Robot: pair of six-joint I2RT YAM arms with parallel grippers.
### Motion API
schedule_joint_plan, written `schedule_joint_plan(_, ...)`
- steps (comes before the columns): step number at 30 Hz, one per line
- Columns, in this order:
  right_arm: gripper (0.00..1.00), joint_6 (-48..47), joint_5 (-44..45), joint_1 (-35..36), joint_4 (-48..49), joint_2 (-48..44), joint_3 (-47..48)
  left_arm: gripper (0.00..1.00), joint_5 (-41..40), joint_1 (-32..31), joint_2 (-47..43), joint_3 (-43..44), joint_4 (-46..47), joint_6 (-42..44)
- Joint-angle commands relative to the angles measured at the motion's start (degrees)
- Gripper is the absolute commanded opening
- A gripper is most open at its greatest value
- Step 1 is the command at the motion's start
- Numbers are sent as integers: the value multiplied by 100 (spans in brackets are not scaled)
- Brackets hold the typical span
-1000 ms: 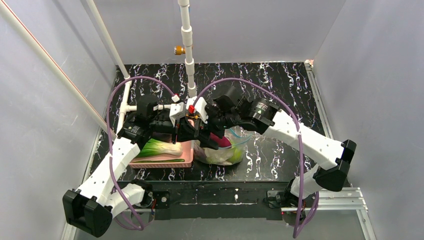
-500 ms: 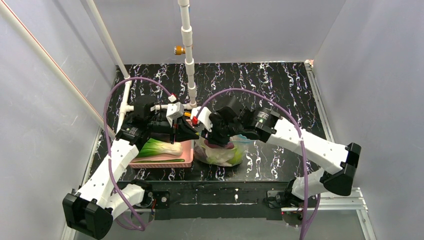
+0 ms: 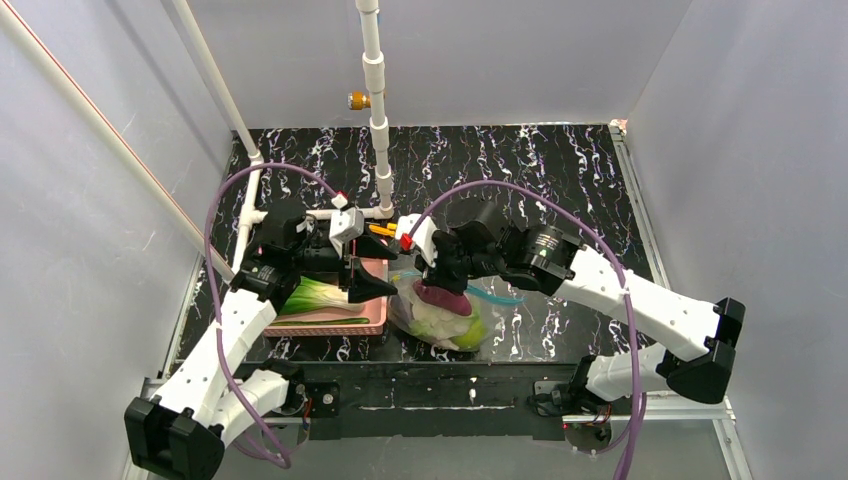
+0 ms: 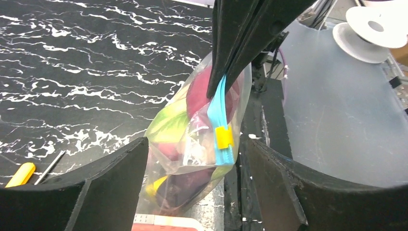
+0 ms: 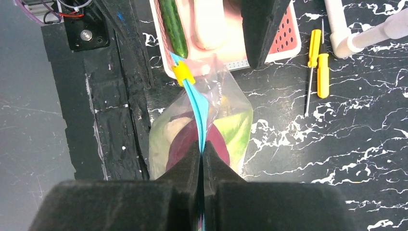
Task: Place the food in the zip-top bag and seal the zipper
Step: Adjust the zipper food storage bag at the center of the board.
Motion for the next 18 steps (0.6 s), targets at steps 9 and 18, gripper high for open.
schedule_joint_plan(9,1,407,-351,-195,798,-694,-502,70,-414,28,-328,-597,1411,-571)
schedule_joint_plan(18,1,719,-839,-406,1202,-844,-648,75,-1227,-53,-651,-2106,5279,-2068)
